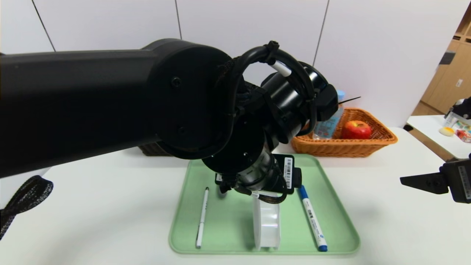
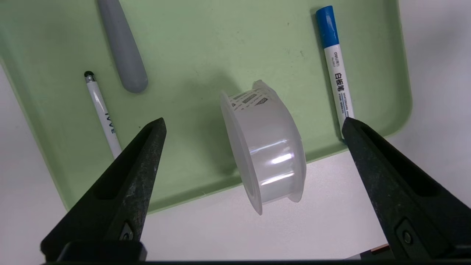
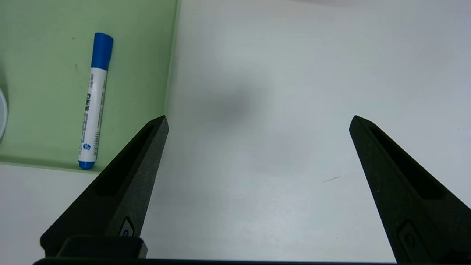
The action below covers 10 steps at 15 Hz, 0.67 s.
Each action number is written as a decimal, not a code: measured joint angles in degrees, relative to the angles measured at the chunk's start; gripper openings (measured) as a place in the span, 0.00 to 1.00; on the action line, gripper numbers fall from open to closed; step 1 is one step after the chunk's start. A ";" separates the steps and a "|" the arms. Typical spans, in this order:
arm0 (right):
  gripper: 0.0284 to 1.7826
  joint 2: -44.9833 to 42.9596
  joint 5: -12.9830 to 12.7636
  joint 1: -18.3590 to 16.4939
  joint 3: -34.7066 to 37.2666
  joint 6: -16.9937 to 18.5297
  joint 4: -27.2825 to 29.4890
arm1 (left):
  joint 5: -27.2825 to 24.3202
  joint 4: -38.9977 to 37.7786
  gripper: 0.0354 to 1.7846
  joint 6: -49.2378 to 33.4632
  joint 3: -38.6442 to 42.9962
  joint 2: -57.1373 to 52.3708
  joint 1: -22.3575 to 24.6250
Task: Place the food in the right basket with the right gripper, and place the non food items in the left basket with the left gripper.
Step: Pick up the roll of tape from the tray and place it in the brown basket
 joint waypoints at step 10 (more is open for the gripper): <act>0.95 -0.30 0.05 -0.16 2.47 0.66 -0.15 | -0.11 2.58 0.94 -5.38 0.00 3.73 -2.41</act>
